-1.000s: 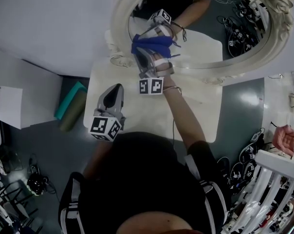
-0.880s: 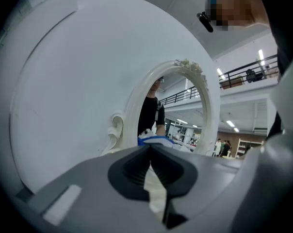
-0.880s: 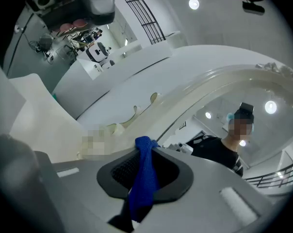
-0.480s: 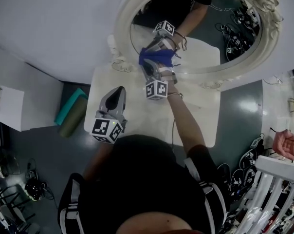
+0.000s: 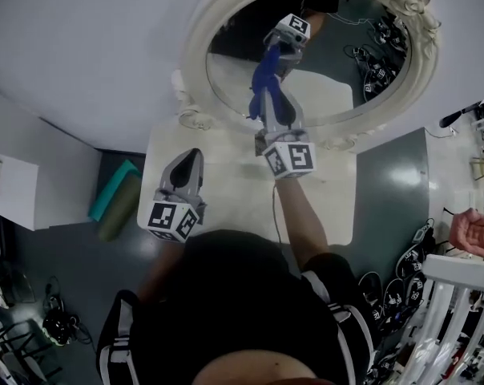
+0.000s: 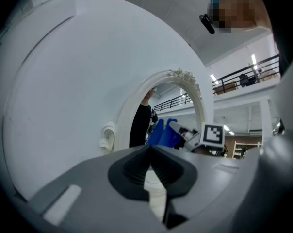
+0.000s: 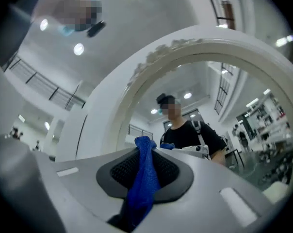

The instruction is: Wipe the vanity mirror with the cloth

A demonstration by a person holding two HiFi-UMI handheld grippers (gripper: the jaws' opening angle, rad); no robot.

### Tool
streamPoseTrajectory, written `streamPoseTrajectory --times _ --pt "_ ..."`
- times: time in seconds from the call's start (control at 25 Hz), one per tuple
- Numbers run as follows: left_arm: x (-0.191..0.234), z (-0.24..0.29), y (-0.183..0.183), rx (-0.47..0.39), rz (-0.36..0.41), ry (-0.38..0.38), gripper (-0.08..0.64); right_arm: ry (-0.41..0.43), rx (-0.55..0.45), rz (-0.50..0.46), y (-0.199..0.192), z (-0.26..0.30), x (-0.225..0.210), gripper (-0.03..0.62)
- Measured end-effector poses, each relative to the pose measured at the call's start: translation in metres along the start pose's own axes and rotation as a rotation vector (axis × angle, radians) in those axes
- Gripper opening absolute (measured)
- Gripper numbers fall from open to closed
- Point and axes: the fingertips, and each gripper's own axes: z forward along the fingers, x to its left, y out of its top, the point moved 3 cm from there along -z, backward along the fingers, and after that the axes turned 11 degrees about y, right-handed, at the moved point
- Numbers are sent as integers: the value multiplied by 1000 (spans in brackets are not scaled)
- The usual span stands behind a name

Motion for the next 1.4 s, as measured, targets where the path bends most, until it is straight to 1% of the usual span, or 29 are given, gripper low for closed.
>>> streamPoseTrajectory --times 0.04,0.12,0.2,0.28,0.4,0.52,0.6,0.68,0.8,0.92,1.04,1.28,1.4 --pt "-3 -1 3 -2 -1 -6 11 -37 -69 66 19 -5 -8 58" --pt "-10 -1 8 -8 -3 -18 11 -112 -195 133 54 -19 -24 58" --pt "-13 0 11 -15 -2 -32 11 -184 -300 139 84 -33 -39 58" --pt "-15 3 11 -17 -4 -47 11 -245 -373 119 108 -47 -56 58" --pt "-18 6 11 -13 -13 -58 11 -334 -435 84 128 -65 -84 58" --pt "-22 5 10 -9 -9 -66 11 -422 -469 72 137 -82 -112 58" --pt "-27 5 10 -5 -5 -75 11 -473 -479 73 139 -90 -131 58" --pt "-30 6 9 1 -1 -82 11 -508 -468 66 140 -94 -147 58" --pt "-30 7 6 12 3 -83 11 -523 -445 49 141 -91 -160 58" --pt "-28 8 4 19 3 -75 11 -535 -437 60 146 -86 -160 58" --pt "-26 10 4 21 0 -68 11 -533 -434 61 161 -79 -158 58" --pt "-25 14 1 30 -11 -64 11 -460 -356 -67 218 -43 -142 58" --pt "-25 15 -1 31 -16 -64 11 -422 -303 -170 241 -23 -127 58"
